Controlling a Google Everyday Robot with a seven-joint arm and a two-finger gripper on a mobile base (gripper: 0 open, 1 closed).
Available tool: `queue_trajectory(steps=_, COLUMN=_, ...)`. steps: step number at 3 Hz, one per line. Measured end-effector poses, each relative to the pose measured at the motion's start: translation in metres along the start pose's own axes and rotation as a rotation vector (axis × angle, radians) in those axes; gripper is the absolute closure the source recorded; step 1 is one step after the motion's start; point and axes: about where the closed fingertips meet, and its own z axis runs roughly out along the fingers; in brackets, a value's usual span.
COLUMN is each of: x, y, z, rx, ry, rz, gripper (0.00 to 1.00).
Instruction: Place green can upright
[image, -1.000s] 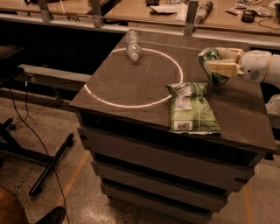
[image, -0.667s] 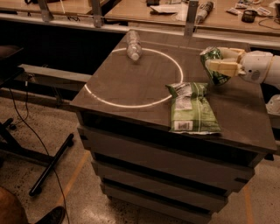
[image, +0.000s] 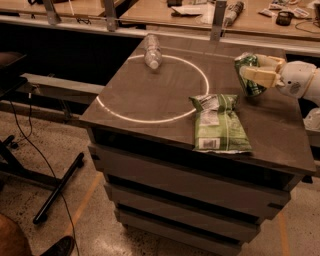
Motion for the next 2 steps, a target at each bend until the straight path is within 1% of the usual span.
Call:
queue_trajectory(steps=1, x=0.0046, y=0.0048, z=-0.0028, rx=-0.013, ry=0.064, rz=0.017, gripper=1.0)
queue_trajectory(steps=2, x=0.0096, y=0.0064, z=-0.0035, rx=-0.016, ry=0.128, rz=0.032, gripper=1.0)
